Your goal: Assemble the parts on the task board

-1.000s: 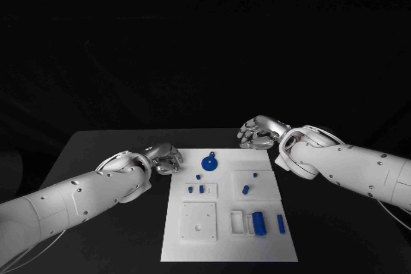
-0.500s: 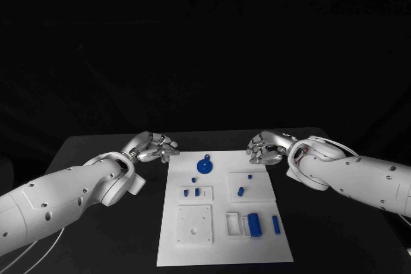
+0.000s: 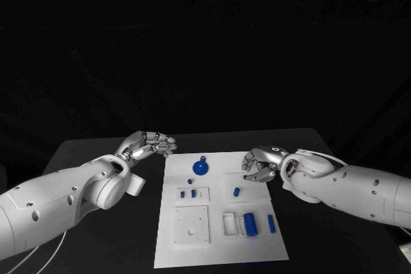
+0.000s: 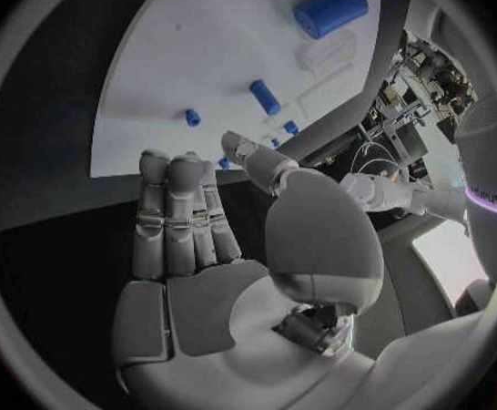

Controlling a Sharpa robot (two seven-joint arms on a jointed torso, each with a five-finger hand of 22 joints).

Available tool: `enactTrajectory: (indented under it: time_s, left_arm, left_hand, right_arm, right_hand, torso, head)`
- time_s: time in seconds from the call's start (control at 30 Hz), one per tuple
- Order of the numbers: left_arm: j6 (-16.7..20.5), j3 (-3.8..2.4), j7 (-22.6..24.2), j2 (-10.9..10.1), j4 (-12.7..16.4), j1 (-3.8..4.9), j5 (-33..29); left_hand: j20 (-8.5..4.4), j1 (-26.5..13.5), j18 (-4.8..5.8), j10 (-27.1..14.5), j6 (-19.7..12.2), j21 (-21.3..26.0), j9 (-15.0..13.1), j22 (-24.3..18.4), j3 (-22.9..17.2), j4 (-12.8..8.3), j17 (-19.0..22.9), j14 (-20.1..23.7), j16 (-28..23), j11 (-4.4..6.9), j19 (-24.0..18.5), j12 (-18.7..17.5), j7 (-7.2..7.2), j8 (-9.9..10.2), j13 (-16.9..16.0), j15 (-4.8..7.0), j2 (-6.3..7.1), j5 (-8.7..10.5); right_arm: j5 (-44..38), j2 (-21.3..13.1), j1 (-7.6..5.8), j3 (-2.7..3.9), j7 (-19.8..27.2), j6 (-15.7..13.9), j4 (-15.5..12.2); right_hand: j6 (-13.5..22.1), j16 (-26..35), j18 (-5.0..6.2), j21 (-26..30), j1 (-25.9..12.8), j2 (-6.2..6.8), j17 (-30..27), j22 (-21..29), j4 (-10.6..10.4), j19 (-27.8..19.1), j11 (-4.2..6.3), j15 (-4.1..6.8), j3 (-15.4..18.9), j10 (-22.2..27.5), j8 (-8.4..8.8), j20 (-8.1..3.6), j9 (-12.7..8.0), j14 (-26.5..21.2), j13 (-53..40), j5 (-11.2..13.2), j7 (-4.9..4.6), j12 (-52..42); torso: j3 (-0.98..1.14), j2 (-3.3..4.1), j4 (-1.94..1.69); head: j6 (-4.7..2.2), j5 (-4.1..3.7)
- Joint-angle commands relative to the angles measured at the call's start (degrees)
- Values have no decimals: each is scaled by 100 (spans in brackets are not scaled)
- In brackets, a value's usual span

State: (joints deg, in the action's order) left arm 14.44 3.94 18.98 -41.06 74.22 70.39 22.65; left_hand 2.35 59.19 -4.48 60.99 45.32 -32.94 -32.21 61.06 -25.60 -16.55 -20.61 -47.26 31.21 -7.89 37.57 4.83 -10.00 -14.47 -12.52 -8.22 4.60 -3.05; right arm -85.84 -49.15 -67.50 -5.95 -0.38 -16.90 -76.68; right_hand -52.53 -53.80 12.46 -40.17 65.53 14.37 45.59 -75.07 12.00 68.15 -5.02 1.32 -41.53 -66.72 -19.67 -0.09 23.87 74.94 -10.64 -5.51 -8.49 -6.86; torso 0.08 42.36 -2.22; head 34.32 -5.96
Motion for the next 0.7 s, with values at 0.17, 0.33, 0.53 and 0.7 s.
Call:
enactTrajectory:
  time_s: [0.17, 0.33, 0.53, 0.7]
  left_arm:
    - [-150, -4, 174, -4, 50, 3, -423]
    - [-137, -4, 172, -35, 58, 3, -485]
    - [-134, -3, 162, -40, 49, 3, -500]
    - [-151, -3, 143, -29, 51, 3, -510]
  left_hand:
    - [16, 99, 8, 56, 0, 29, 18, 9, 42, 7, -8, -81, -59, -25, 17, -17, -40, -16, 32, -8, -31, 16]
    - [18, 101, 1, 101, 13, 36, 25, 17, 53, 8, -14, -107, -87, -57, 30, -6, -75, -25, 46, -8, -43, 15]
    - [19, 101, -2, 111, 14, 39, 30, 21, 59, 8, -17, -122, -98, -71, 36, -7, -82, -27, 55, -10, -44, 15]
    - [21, 98, -3, 117, 17, 41, 32, 25, 64, 11, -21, -133, -106, -83, 40, -8, -85, -29, 62, -11, -45, 15]
  right_arm:
    - [-774, 82, 109, 3, -324, -248, 84]
    - [-872, 124, 150, 2, -389, -370, 132]
    - [-896, 147, 172, 2, -414, -456, 138]
    - [-922, 225, 186, 0, -458, -367, 223]
  right_hand:
    - [29, -59, 254, -20, 95, 159, -38, -80, -101, 21, 16, 32, -218, -164, 22, -3, -29, 32, -1, 190, -44, 4]
    - [4, -80, 254, -28, 142, 220, -63, -80, -168, 33, 21, 38, -335, -198, 17, -9, -40, 29, 8, 244, -56, 29]
    - [4, -90, 254, -29, 154, 249, -75, -78, -198, 35, 22, 39, -390, -205, 20, -12, -46, 23, 15, 261, -59, 47]
    - [-18, -109, 254, -33, 144, 245, -80, -77, -241, 47, 29, 46, -440, -236, 5, -16, -43, 26, 15, 265, -54, 50]
  torso:
    - [-12, -17, -6]
    - [-10, -12, 3]
    - [0, -10, 5]
    - [-4, -16, 11]
  head:
    - [62, 15]
    - [84, 33]
    - [97, 44]
    - [99, 40]
